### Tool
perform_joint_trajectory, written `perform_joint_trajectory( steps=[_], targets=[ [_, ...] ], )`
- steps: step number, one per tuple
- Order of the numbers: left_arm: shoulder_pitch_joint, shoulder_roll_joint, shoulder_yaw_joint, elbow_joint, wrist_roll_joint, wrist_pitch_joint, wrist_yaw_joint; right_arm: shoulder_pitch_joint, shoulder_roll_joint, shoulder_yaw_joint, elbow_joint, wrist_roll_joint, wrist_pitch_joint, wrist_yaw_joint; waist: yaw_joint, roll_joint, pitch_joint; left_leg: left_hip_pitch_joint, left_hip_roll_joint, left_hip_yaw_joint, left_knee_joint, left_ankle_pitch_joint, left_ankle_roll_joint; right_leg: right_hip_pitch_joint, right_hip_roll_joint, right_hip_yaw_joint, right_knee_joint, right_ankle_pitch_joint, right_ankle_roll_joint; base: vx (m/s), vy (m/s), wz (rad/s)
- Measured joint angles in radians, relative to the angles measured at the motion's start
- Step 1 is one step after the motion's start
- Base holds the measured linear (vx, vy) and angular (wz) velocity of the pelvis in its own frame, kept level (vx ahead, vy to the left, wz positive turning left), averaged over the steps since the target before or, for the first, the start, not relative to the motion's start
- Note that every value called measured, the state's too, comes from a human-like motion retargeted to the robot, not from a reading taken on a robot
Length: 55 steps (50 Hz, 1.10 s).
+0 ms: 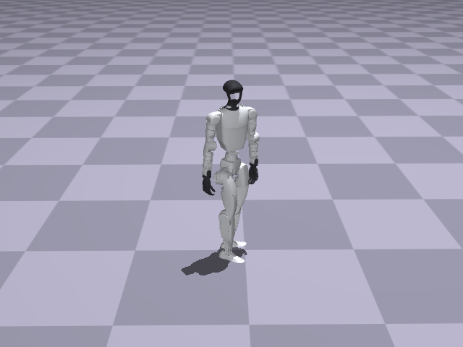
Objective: In place motions
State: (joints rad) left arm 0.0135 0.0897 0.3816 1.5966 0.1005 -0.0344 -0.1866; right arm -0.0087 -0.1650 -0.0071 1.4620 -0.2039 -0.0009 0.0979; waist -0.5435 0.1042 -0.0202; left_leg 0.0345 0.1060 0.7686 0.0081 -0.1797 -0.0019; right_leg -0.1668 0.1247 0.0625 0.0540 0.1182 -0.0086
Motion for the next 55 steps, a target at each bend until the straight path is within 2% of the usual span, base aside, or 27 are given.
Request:
perform_joint_trajectory(
  steps=[5,11,23,32,41,55],
  targets=[
    [-0.011,0.005,0.019,-0.018,0.004,0.005,0.001,-0.028,0.001,0.002,0.033,0.029,0.009,-0.021,-0.107,0.041,0.024,-0.007,0.025,0.079,0.0,-0.017,-0.016,-0.044,0.043,0.062,-0.006,0.032,0.003,-0.25,-0.01,-1.31],
    [-0.029,0.006,0.024,-0.067,0.0,0.003,0.002,-0.023,0.009,0.001,0.058,0.05,0.015,-0.035,-0.152,0.061,0.04,-0.012,0.02,0.121,-0.021,-0.023,-0.03,-0.081,0.08,0.139,-0.013,0.061,0.013,-0.18,-0.01,-1.08],
    [-0.079,-0.031,-0.034,-0.091,-0.006,-0.009,-0.012,-0.008,0.025,-0.012,0.084,0.06,0.02,-0.026,-0.141,0.061,0.068,-0.017,0.01,0.118,-0.026,-0.024,-0.039,-0.086,0.081,0.161,-0.029,0.073,0.028,-0.03,-0.01,-0.08],
    [-0.033,-0.042,-0.042,-0.068,0.019,-0.008,-0.019,-0.014,0.018,-0.007,0.029,0.07,0.01,-0.008,-0.079,0.055,0.052,-0.016,0.006,0.06,-0.02,-0.016,-0.026,-0.048,0.046,0.056,-0.03,0.039,0.007,0.12,-0.02,0.61],
    [-0.014,-0.027,-0.058,-0.047,0.045,-0.004,-0.009,0.0,-0.022,-0.039,0.029,0.07,0.007,-0.001,0.051,0.028,0.012,-0.023,-0.021,-0.074,-0.007,0.005,0.004,0.03,-0.021,-0.113,-0.024,-0.039,-0.013,0.26,0.01,1.3],
    [0.012,0.0,-0.064,-0.019,0.061,-0.009,0.0,0.036,-0.027,-0.052,0.004,0.074,-0.002,0.017,0.258,-0.039,-0.006,-0.06,-0.13,-0.439,0.005,0.072,0.078,0.184,-0.109,-0.392,-0.01,-0.157,-0.006,0.28,0.17,1.37]
  ],
)
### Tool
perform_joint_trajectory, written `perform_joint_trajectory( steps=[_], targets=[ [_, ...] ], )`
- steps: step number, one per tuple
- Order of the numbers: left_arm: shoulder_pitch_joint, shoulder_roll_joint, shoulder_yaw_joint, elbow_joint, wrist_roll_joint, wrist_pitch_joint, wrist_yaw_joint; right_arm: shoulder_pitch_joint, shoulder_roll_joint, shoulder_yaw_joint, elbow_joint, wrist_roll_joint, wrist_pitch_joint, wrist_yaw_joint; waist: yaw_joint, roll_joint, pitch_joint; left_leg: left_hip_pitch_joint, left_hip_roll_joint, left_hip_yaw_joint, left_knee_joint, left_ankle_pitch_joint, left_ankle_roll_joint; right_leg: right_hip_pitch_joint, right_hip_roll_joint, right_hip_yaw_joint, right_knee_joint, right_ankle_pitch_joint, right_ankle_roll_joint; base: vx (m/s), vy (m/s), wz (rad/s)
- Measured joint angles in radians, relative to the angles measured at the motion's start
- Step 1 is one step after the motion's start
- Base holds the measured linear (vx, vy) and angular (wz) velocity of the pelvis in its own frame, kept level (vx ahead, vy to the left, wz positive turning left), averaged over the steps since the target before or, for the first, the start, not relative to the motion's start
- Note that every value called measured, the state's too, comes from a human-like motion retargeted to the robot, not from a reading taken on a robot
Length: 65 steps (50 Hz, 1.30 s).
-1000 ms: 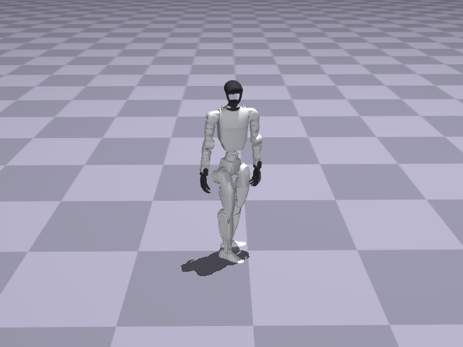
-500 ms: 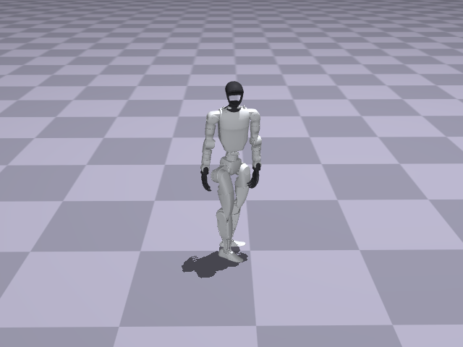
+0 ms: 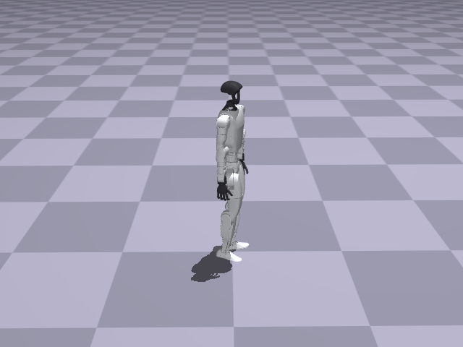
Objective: In place motions
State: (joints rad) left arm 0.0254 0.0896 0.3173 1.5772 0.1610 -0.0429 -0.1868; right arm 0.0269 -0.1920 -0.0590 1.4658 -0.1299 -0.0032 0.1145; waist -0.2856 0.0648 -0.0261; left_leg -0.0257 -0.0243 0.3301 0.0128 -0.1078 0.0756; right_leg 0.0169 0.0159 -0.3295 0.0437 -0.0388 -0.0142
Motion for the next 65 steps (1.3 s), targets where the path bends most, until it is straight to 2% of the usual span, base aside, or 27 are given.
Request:
perform_joint_trajectory(
  steps=[6,13,19,28,35,43,53,60,65],
  targets=[
    [0.008,0.02,0.019,0.025,0.007,0.002,0.012,0.013,0.015,0.014,-0.022,-0.01,-0.008,0.02,0.11,-0.048,-0.03,-0.012,-0.065,-0.097,-0.01,0.024,0.017,0.027,-0.043,-0.084,-0.001,-0.021,0.01,0.13,0.15,0.9],
    [0.037,0.021,0.061,0.031,-0.002,-0.001,0.013,0.001,0.032,0.046,-0.042,-0.031,-0.013,0.025,0.219,-0.089,-0.045,-0.005,-0.108,-0.12,-0.026,0.032,0.025,0.032,-0.079,-0.111,0.004,-0.024,0.017,0.08,0.11,0.2],
    [0.052,0.013,0.092,0.037,-0.018,-0.002,0.011,-0.023,0.046,0.084,-0.07,-0.044,-0.025,0.025,0.223,-0.091,-0.036,-0.002,-0.109,-0.118,-0.03,0.031,0.028,0.032,-0.08,-0.111,0.006,-0.023,0.022,0.01,0.01,0.0],
    [0.04,0.022,0.067,0.034,-0.016,0.0,0.002,-0.014,0.055,0.095,-0.069,-0.065,-0.03,0.029,0.175,-0.091,-0.044,0.0,-0.081,-0.062,-0.028,0.01,0.022,0.005,-0.068,-0.061,0.008,-0.007,0.024,-0.02,-0.07,-0.32],
    [0.019,0.026,0.032,0.031,-0.034,0.001,-0.003,-0.001,0.044,0.081,-0.062,-0.096,-0.025,0.033,0.086,-0.075,-0.051,0.016,-0.021,0.074,0.002,-0.046,-0.002,-0.045,-0.04,0.059,0.021,0.024,0.023,-0.1,-0.18,-1.01],
    [0.012,0.013,0.032,0.01,-0.055,0.003,-0.007,-0.029,0.027,0.063,-0.07,-0.111,-0.012,0.032,-0.109,-0.019,-0.037,0.078,0.075,0.354,0.023,-0.118,-0.064,-0.134,0.019,0.251,0.038,0.099,0.037,-0.27,-0.16,-1.77],
    [0.032,0.024,0.107,-0.028,-0.056,0.012,-0.013,-0.093,0.028,0.078,-0.07,-0.083,-0.003,0.004,-0.381,0.064,0.024,0.111,0.136,0.549,0.016,-0.153,-0.134,-0.225,0.192,0.633,0.012,0.216,0.064,-0.37,-0.06,-2.2],
    [0.011,0.054,0.102,-0.007,-0.047,0.015,-0.007,-0.107,0.022,0.039,0.008,-0.016,0.005,-0.039,-0.523,0.134,0.073,0.071,0.178,0.62,0.025,-0.165,-0.165,-0.293,0.259,0.684,0.003,0.238,0.081,-0.28,0.07,-1.12],
    [-0.011,0.051,0.086,-0.01,-0.034,0.009,-0.007,-0.092,0.025,0.005,0.058,0.027,0.015,-0.058,-0.568,0.164,0.101,0.047,0.191,0.645,0.027,-0.168,-0.177,-0.328,0.283,0.688,0.008,0.242,0.081,-0.11,0.05,-0.39]
  ],
)
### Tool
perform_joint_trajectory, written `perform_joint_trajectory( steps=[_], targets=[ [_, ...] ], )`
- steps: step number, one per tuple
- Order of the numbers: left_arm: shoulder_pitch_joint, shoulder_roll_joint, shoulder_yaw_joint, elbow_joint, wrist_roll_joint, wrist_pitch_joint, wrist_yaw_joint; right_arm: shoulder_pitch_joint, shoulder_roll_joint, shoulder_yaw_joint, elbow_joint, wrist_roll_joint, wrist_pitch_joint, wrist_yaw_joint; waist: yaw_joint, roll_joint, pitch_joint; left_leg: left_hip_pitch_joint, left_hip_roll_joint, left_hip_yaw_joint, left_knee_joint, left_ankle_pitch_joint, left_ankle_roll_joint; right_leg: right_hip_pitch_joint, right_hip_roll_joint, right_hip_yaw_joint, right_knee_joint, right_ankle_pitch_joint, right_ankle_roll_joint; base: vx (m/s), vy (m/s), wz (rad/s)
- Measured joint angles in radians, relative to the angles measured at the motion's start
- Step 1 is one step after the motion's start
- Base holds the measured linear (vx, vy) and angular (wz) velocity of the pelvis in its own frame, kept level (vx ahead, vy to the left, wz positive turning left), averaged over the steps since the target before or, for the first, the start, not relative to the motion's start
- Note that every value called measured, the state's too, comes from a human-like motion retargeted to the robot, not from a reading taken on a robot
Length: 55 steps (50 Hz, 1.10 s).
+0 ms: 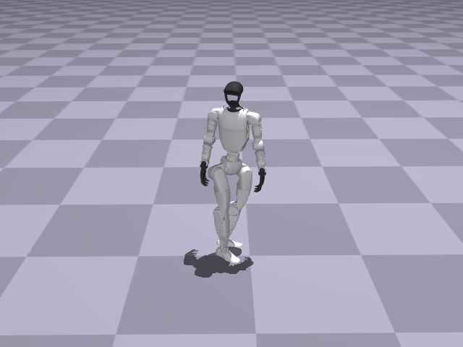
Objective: In place motions
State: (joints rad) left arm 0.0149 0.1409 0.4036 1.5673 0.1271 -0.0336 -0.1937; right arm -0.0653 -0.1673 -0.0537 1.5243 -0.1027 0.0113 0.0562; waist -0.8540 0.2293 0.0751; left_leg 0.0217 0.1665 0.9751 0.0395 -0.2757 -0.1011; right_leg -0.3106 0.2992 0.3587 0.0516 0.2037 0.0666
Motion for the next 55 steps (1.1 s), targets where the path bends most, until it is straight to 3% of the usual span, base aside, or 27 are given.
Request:
perform_joint_trajectory(
  steps=[13,20,33,43,50,55],
  targets=[
    [-0.003,-0.055,-0.015,-0.015,0.006,-0.006,-0.013,0.034,0.027,0.02,-0.004,-0.01,0.0,0.043,0.044,-0.01,0.001,-0.009,0.007,-0.034,0.012,0.009,-0.003,0.009,-0.005,-0.012,-0.006,-0.011,-0.037,0.04,-0.05,0.2],
    [-0.015,-0.071,-0.054,-0.027,0.023,-0.006,-0.013,0.064,0.001,0.016,-0.038,-0.011,-0.008,0.058,0.145,-0.031,-0.029,-0.011,0.001,-0.131,0.024,0.021,0.02,0.06,-0.051,-0.099,-0.019,-0.045,-0.078,0.21,-0.1,1.04],
    [-0.065,-0.051,-0.161,-0.05,0.035,-0.016,-0.023,0.156,-0.075,-0.05,-0.014,-0.043,-0.01,0.06,0.493,-0.17,-0.11,-0.035,-0.11,-0.413,0.03,0.077,0.104,0.212,-0.247,-0.494,-0.022,-0.15,-0.091,0.28,-0.01,1.74],
    [-0.033,-0.021,-0.115,-0.034,0.026,-0.018,-0.009,0.127,-0.081,-0.047,-0.092,-0.06,-0.021,0.05,0.693,-0.274,-0.104,-0.026,-0.211,-0.557,-0.004,0.139,0.147,0.298,-0.33,-0.68,-0.018,-0.201,-0.099,0.12,0.09,1.22],
    [0.044,-0.031,-0.036,-0.002,0.027,-0.017,0.007,0.046,-0.043,-0.001,-0.169,-0.039,-0.036,0.063,0.721,-0.263,-0.116,-0.02,-0.227,-0.589,-0.031,0.163,0.16,0.321,-0.333,-0.733,-0.023,-0.212,-0.098,0.08,0.1,0.38],
    [0.092,-0.041,-0.019,0.058,0.028,-0.013,0.018,0.007,0.003,0.047,-0.192,-0.003,-0.049,0.085,0.671,-0.237,-0.156,-0.029,-0.225,-0.63,-0.036,0.16,0.153,0.312,-0.338,-0.773,-0.022,-0.222,-0.094,0.09,0.13,0.47]
  ],
)
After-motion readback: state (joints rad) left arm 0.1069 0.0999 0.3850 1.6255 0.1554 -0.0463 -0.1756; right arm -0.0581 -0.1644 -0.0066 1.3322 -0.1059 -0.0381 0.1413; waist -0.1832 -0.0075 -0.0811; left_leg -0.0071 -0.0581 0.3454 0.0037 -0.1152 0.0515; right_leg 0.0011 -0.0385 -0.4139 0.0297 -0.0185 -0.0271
